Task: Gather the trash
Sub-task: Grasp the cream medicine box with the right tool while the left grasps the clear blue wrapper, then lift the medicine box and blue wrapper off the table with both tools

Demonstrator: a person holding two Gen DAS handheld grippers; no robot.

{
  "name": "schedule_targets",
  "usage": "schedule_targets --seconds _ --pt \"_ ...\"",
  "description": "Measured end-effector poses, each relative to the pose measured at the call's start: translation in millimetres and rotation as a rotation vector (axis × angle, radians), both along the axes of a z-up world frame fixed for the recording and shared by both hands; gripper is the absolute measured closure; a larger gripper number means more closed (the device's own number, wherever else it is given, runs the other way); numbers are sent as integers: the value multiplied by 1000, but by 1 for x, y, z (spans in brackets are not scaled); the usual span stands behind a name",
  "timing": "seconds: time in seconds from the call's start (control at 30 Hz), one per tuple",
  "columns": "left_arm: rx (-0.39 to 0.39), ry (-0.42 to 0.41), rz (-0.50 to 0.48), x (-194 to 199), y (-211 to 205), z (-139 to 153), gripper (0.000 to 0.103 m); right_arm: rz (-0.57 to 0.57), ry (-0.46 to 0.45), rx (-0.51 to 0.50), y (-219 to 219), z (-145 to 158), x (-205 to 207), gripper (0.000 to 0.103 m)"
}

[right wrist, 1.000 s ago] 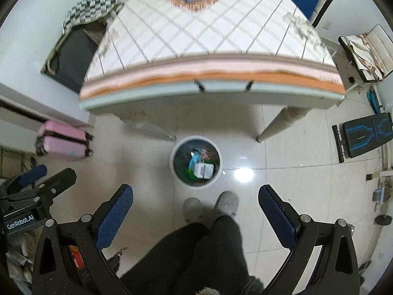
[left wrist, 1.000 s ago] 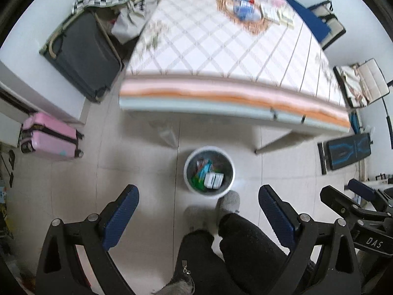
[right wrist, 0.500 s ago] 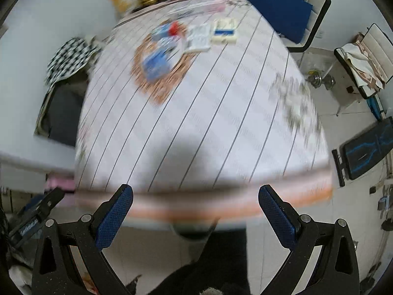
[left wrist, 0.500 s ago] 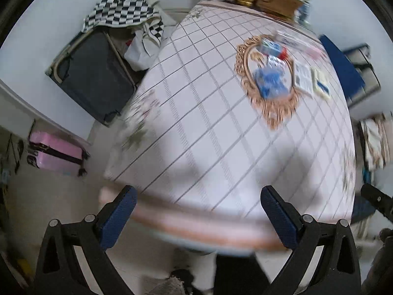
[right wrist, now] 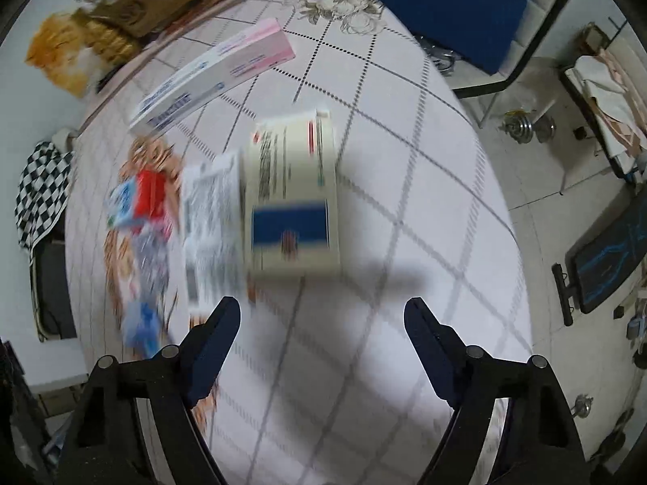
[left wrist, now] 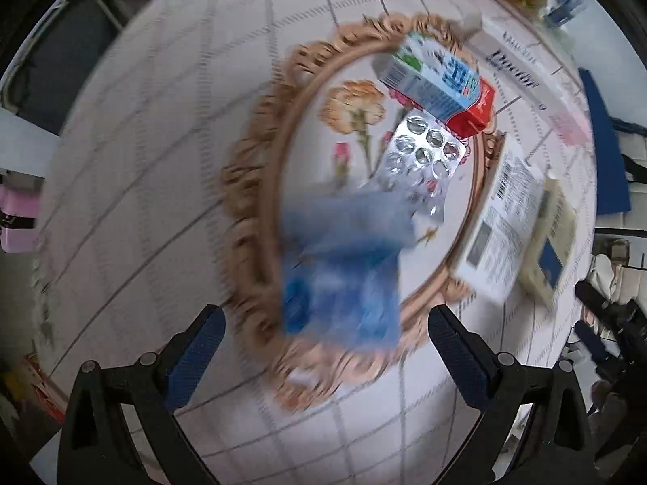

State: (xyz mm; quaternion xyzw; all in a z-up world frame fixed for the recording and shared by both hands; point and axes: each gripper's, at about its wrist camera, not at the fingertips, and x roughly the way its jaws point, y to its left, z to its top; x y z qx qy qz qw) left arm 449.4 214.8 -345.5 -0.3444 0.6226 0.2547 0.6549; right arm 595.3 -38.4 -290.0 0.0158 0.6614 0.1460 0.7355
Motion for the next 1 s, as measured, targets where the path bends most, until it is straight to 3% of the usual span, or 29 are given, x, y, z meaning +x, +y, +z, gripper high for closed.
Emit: schedule_targets --seconds 0.17,0.3,0.37,0.4,0.53,0.83,1.0 --pt "34 53 -23 18 1 -18 3 4 15 -6 29 -27 43 18" --pt "40 65 -30 18 5 -22 20 27 50 -42 50 -53 55 18" --pt "48 62 -35 19 7 -22 24 44 35 -36 52 -52 54 26" --pt "58 60 -44 16 7 -22 26 69 32 -28 52 -50 52 31" --pt "98 60 -92 10 -2 -21 37 152 54 -96 41 -48 36 31" --pt "68 64 -192 -62 -70 -15 37 353 130 -208 14 -53 -30 31" --pt "95 74 -229 -82 -91 -18 37 331 139 -199 4 -54 -51 31"
